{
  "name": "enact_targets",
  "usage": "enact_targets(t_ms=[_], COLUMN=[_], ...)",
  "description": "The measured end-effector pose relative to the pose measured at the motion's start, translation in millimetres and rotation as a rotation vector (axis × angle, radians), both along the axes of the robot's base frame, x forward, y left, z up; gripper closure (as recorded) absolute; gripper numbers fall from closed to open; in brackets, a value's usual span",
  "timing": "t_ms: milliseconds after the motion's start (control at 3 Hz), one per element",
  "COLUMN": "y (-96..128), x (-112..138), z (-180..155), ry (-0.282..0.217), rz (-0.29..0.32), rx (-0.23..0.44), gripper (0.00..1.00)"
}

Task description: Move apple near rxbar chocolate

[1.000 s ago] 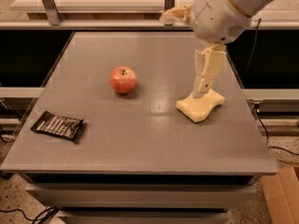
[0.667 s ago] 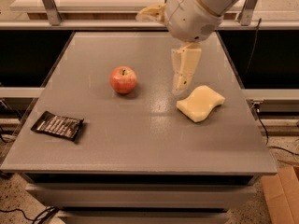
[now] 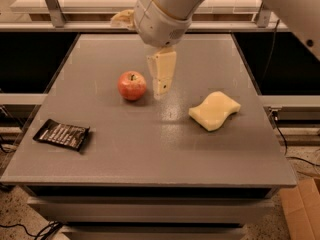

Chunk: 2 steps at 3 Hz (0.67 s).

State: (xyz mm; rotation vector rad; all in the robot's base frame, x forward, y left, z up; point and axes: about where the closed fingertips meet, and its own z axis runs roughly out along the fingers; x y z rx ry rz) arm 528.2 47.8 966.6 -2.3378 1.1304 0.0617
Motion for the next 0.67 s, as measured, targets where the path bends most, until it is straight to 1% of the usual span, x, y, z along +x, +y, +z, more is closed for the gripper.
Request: enact_targets(t_ms=[333, 667], y=[23, 42], x=[12, 26], z=[-11, -22], ry=[-0.018, -0.030], rz=[0.014, 0.015], rx=[-0.049, -0.089], gripper=[0.00, 0.00])
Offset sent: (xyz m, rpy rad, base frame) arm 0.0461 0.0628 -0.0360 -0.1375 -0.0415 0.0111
